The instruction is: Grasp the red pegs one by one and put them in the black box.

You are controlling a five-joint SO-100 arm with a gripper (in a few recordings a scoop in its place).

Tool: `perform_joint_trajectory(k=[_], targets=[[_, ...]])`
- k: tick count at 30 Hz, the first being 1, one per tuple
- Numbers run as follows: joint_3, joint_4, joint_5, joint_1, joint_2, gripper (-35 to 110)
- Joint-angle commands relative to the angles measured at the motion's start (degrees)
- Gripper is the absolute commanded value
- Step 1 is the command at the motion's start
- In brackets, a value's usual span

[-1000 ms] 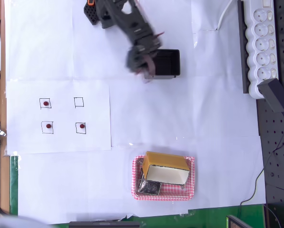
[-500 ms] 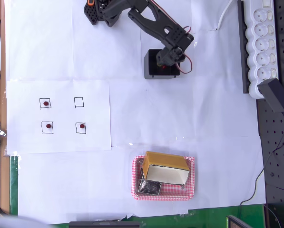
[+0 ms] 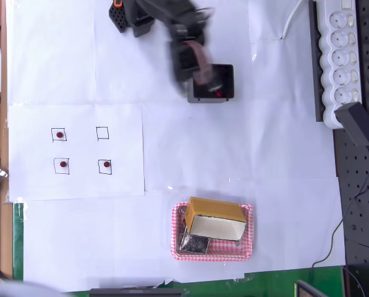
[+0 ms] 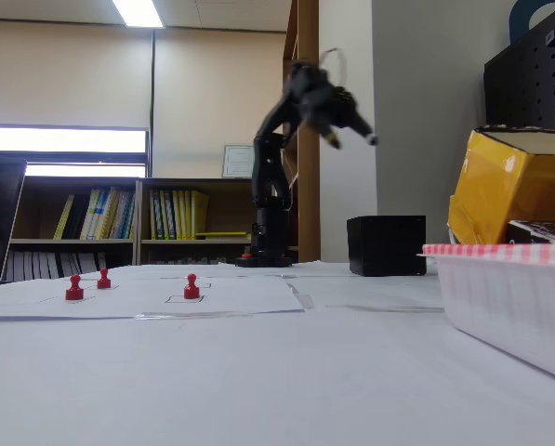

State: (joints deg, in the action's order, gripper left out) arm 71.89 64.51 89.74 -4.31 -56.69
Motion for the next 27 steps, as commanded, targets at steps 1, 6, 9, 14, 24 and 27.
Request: perform_joint_trajectory(k=[1,6,9,14,24,27], targets=[[-30.6,-28.3,-8.6,11.2,4.5,15],[-39.4,-61.1,-6.5,15.9,-9.0,13],[-39.2,-80.2,-5.4,17.8,-22.8,13],[-32.5,-96.7,-3.6,19.3,-40.3,13],[-12.1,-103.0,-2.4,19.2,-62.8,13],[-8.4,-102.8,-2.0,18.5,-65.5,13]])
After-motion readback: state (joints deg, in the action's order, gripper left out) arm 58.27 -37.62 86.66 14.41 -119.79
